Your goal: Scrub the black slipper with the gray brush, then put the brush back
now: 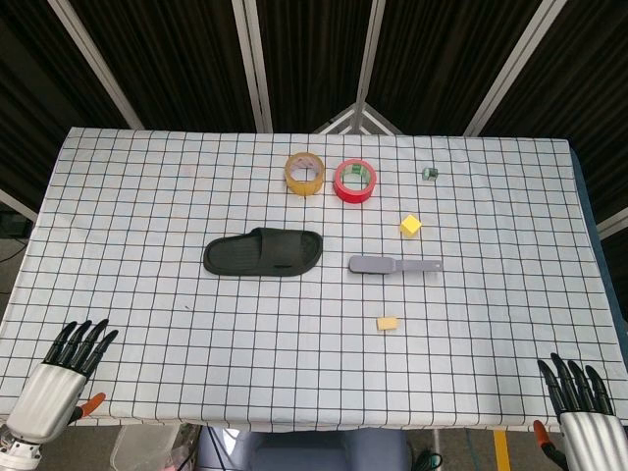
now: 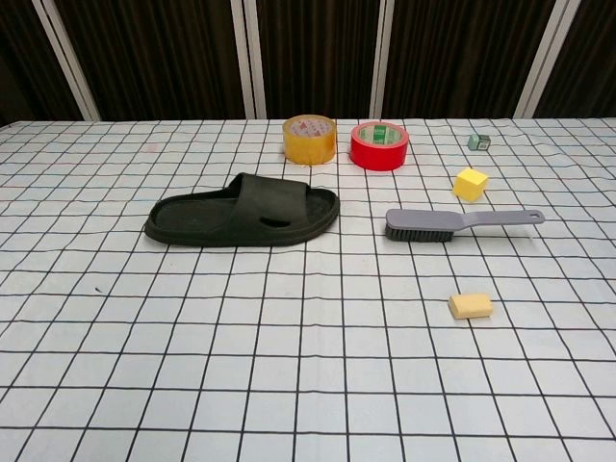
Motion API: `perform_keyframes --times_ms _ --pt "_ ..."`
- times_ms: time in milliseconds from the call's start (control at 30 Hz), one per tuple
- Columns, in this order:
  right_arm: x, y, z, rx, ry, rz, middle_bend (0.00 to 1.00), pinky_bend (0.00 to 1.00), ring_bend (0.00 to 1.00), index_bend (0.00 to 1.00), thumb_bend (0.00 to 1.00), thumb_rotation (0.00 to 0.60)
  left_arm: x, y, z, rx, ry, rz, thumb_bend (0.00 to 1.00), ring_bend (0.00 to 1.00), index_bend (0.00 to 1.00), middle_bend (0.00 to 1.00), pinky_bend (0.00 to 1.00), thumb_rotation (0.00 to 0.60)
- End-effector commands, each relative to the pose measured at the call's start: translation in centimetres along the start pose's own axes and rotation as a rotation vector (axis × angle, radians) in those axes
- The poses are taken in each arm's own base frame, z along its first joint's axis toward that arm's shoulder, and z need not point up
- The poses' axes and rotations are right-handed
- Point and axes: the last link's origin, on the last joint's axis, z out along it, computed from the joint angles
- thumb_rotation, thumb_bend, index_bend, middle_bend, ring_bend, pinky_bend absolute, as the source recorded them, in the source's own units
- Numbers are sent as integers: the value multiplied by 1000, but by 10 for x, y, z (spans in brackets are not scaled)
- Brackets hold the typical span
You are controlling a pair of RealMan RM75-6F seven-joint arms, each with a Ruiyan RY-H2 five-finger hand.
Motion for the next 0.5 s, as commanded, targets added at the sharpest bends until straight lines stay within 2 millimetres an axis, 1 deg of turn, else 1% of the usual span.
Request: perform_keyframes --times_ms 33,167,267,300,367,467,500 --pt "-2 0 4 -3 -8 -3 0 0 0 0 397 600 -1 -2 4 7 -8 0 67 0 0 0 16 600" --pt "-5 0 10 -3 -15 -4 0 0 0 0 398 600 -4 -5 9 25 -20 0 67 0 0 0 16 600" --pt "-7 -1 19 7 -13 0 0 0 0 0 398 600 -5 -4 12 25 -22 -4 69 0 0 0 16 600" --pt "-8 -2 25 15 -9 1 0 0 0 0 398 600 -5 -5 13 25 -19 -3 71 0 0 0 16 600" --pt "-15 -11 54 60 -11 5 0 0 0 0 398 600 -5 -10 16 51 -3 17 74 0 0 0 16 600" --pt "-20 -21 81 96 -11 -15 0 0 0 0 398 600 -6 -8 17 58 1 32 74 0 0 0 16 600" --pt "-21 -24 86 105 -9 -22 0 0 0 0 398 600 -6 -8 17 59 0 33 74 0 0 0 16 600"
